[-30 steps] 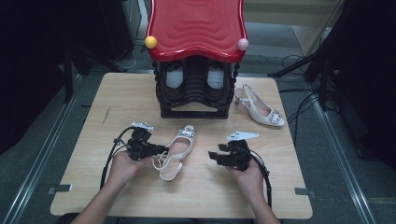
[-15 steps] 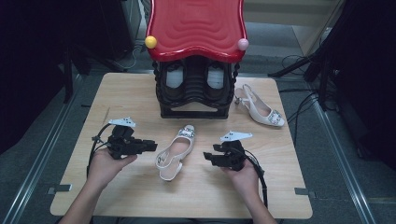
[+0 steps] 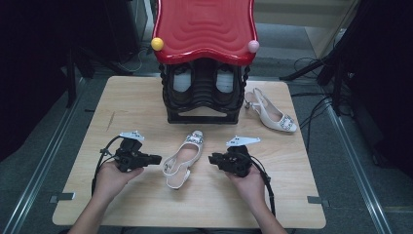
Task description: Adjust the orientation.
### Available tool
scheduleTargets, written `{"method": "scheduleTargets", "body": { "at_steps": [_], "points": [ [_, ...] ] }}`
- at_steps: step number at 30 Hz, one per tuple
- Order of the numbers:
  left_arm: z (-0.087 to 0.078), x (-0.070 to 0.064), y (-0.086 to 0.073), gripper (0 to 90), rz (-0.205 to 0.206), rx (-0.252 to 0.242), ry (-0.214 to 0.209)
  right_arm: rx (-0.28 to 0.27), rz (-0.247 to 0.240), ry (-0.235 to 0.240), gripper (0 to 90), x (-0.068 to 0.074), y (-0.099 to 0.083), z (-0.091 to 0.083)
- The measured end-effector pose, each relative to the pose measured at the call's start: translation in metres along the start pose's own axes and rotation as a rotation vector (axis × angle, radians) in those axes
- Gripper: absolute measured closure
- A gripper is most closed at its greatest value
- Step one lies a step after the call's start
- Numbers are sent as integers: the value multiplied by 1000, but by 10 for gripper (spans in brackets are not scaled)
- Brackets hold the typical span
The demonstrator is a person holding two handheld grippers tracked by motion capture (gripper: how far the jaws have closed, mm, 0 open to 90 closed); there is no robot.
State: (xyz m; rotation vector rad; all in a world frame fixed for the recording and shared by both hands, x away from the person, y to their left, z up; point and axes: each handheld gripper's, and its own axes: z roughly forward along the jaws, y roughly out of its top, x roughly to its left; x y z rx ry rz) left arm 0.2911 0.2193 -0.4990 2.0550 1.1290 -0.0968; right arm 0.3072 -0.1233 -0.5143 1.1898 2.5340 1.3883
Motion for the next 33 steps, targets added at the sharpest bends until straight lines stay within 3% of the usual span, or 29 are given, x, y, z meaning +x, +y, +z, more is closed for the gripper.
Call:
{"method": "scheduleTargets", "body": {
  "at_steps": [3,4,9,14,21,26,28,33],
  "points": [
    [7,-4,-3,865,8,5,-10,-7,44,73,885,5,2,7],
    [8,-6,-4,865,16,11,-5,-9,32,74,900,8,3,10],
    [15,-9,-5,864,19,17,-7,31,-56,18,900,22,9,24],
    [21,-16,-6,861,31,28,10,35,-69,3,900,22,11,35],
    [29,-22,-8,863,36,47,1,17,-86,-12,900,22,10,41],
    [36,-28,-8,855,57,65,-17,32,-162,-99,900,28,5,45],
    [36,-28,-8,851,60,67,-17,21,-137,-87,895,26,4,46],
    [38,-28,-8,853,61,69,-13,5,-77,7,900,14,3,46]
  ]
}}
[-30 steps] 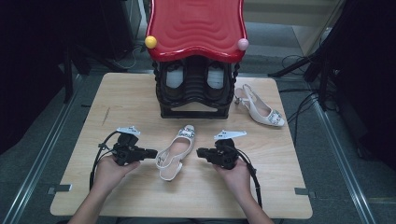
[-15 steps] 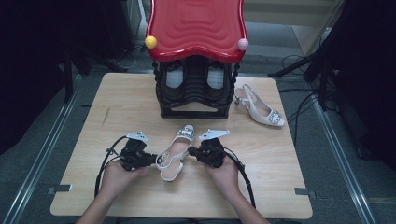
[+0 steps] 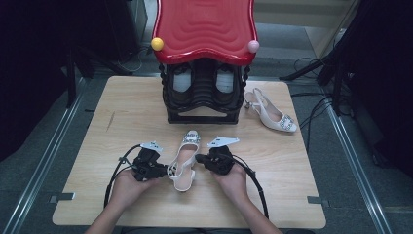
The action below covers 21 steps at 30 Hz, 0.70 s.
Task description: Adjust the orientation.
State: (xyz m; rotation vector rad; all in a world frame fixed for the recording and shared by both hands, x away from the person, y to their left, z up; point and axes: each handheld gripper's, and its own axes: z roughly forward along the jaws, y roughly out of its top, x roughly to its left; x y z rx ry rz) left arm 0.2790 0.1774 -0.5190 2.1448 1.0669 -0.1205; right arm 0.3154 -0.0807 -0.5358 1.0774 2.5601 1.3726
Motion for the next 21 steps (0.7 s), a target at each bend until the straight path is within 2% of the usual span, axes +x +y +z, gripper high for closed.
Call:
{"method": "scheduleTargets", "body": {
  "at_steps": [1,3,4,5,7,10,12,17,21],
  "points": [
    [0,0,0,853,1,2,-1,-6,-2,4,900,0,-1,0],
    [0,0,0,853,5,3,0,-14,-31,-20,880,3,-2,1],
    [0,0,0,850,5,4,-1,-20,-33,-38,827,3,-2,1],
    [-1,1,0,842,8,3,1,-22,-20,-50,822,3,-2,0],
    [-5,1,0,816,4,-3,13,-22,-14,-67,840,1,-2,-4],
    [-16,2,-1,729,1,-30,37,-61,-18,-88,900,-4,1,-16],
    [-23,5,-2,688,-4,-49,36,-84,-6,-105,900,-10,5,-26],
    [-34,18,-4,612,-41,-88,42,-131,65,-157,856,-29,9,-50],
    [-36,27,-7,580,-65,-87,46,-126,73,-206,892,-44,9,-64]
  ]
}}
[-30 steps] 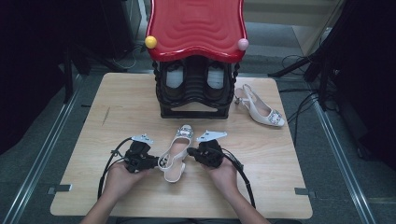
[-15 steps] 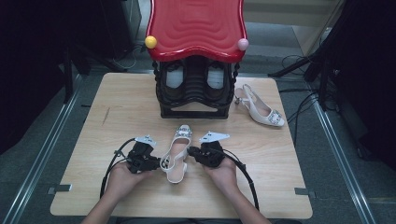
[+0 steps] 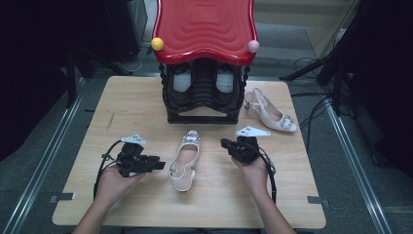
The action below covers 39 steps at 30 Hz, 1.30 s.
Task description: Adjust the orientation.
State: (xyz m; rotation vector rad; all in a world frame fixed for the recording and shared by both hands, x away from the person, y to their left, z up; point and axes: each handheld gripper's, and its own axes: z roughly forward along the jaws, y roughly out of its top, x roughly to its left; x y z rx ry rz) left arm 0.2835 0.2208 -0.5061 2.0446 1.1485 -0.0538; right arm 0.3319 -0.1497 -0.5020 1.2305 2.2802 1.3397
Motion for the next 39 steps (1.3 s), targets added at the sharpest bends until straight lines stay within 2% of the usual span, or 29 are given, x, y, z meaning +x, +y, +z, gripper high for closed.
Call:
{"method": "scheduleTargets", "body": {
  "at_steps": [2,4,7,10,17,22,26,27,33,36,39],
  "points": [
    [1,2,0,568,-10,3,1,19,-32,-40,877,-8,3,-5],
    [1,4,0,561,-8,2,4,12,-35,-71,876,-18,3,-10],
    [3,6,2,547,-8,3,3,13,-13,-98,900,-33,1,-19],
    [5,6,3,541,-10,7,4,-34,28,-100,900,-41,3,-30],
    [5,7,3,531,-9,7,-1,-26,72,-165,900,-68,3,-41],
    [7,8,3,529,-13,17,-2,-7,99,-207,900,-88,-1,-39],
    [8,7,2,525,-14,22,-1,52,106,-228,900,-107,-4,-32],
    [8,7,2,524,-17,21,-2,53,124,-220,900,-113,-5,-31],
    [6,8,-1,522,-23,16,4,47,180,-283,900,-139,-7,-30],
    [3,9,-4,518,-31,10,5,21,234,-303,886,-152,-8,-30],
    [2,9,-7,523,-44,11,0,42,258,-330,900,-160,-7,-27]
  ]
}}
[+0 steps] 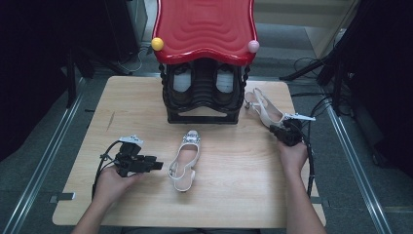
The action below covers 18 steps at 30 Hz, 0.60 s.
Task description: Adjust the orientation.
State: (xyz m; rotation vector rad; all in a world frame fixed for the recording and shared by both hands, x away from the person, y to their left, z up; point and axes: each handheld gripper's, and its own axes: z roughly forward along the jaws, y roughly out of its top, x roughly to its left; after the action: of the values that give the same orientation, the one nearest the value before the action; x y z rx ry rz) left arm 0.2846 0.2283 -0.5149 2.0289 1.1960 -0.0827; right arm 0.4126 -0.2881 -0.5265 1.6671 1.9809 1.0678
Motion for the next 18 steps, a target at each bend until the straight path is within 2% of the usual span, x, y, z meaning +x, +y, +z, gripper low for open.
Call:
{"method": "scheduleTargets", "body": {
  "at_steps": [1,3,9,12,16,18],
  "points": [
    [0,0,-1,526,0,-2,3,3,4,-10,900,-2,1,2],
    [-2,0,-3,527,-1,-2,4,10,28,4,900,-5,2,3],
    [-5,1,-8,525,-13,-6,17,8,44,-6,900,-9,5,5],
    [-7,2,-9,526,-20,-10,18,10,42,-32,900,-10,7,5],
    [-7,2,-10,526,-22,-16,23,9,52,-32,900,-14,8,5],
    [-7,2,-10,526,-17,-12,26,3,55,-56,900,-17,8,4]
  ]
}}
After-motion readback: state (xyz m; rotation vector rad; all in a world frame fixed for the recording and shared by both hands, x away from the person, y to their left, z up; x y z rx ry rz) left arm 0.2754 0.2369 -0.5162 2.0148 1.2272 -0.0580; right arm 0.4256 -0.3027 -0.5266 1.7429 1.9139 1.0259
